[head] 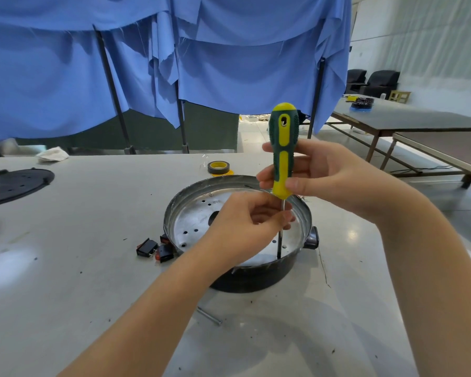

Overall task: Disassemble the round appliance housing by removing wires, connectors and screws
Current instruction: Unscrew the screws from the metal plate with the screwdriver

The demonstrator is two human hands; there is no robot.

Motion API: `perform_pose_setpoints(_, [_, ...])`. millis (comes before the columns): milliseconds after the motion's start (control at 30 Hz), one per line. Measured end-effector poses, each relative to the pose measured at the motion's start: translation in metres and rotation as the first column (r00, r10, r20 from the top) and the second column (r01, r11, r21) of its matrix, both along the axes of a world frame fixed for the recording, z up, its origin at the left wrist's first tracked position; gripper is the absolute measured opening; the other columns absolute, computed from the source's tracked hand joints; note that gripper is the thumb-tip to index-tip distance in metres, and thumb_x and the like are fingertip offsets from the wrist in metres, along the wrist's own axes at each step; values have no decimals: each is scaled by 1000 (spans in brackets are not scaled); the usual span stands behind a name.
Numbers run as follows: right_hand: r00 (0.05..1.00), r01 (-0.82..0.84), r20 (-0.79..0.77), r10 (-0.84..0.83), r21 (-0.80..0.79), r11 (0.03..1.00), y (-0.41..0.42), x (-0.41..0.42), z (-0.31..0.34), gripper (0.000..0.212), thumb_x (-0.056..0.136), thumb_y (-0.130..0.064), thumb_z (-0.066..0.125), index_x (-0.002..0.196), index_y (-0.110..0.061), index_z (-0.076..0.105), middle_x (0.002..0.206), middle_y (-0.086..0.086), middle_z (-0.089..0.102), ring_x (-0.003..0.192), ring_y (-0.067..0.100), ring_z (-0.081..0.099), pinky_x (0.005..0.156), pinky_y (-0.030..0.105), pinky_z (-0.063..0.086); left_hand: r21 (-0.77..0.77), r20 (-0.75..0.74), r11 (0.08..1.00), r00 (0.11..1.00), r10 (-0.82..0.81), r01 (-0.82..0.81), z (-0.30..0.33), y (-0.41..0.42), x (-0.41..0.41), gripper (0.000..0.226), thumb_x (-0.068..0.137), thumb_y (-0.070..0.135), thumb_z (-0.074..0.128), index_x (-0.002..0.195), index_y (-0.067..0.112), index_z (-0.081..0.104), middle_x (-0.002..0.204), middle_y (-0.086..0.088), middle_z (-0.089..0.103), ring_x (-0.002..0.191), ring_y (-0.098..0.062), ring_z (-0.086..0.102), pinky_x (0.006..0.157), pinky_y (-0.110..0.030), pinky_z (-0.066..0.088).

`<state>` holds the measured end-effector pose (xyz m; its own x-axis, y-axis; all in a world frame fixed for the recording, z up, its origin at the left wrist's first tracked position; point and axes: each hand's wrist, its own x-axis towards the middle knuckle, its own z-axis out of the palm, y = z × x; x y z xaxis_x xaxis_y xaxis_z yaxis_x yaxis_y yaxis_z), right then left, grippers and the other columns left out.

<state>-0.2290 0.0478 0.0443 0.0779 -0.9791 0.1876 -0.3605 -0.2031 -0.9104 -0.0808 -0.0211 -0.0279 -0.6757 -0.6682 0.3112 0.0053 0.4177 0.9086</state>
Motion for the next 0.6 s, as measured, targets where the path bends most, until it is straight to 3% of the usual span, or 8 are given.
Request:
perform_pose_setpoints(67, [1000, 6, -4, -6, 11, 1000, -1, -1, 0, 48, 88, 11, 55, 121, -23, 55, 104, 1, 74, 100, 13, 69, 77, 18, 54, 44, 2, 999, 1000, -23, 23, 0, 0, 2, 23, 89, 5, 63, 81, 26, 70, 77, 7, 75, 76, -9, 73, 71, -24, 58])
perform_pose_setpoints(200, [996, 60, -66, -61, -17, 998, -1, 1, 0, 39, 80, -10, 70, 114, -29, 62, 101, -5, 74, 98, 9, 69, 76, 13, 53, 46, 11, 997, 999, 54, -54, 0, -3, 2, 16, 80, 16, 75, 71, 29, 74, 72, 3, 75, 72, -15, 73, 74, -50, 59])
perform_pose_setpoints(333, [976, 172, -119, -181, -84, 982, -3, 5, -1, 39, 60, -37, 77, 98, -31, 70, 98, -2, 73, 92, 15, 69, 80, 20, 57, 3, 5, 996, 996, 92, -92, -1, -3, 2, 13, 70, 24, 83, 70, 27, 71, 70, 2, 73, 68, -14, 72, 67, -42, 61])
perform_pose_setpoints(467, [987, 154, -23, -159, -127, 980, -3, 4, -1, 35, 73, -7, 75, 105, -17, 67, 92, 5, 75, 85, 17, 73, 72, 18, 56, -6, 0, 995, 995, 99, -99, -3, -4, 0, 10, 75, 23, 80, 72, 26, 71, 72, 1, 74, 71, -17, 72, 67, -37, 61])
perform_pose_setpoints(600, [997, 81, 5, -81, -86, 993, -2, 4, -2, 39, 87, 8, 58, 121, -12, 57, 104, 5, 73, 96, 15, 71, 79, 22, 56, 29, -13, 999, 1000, 17, -16, -3, -1, -1, 17, 88, 10, 66, 85, 27, 70, 83, 4, 76, 80, -10, 72, 76, -28, 58])
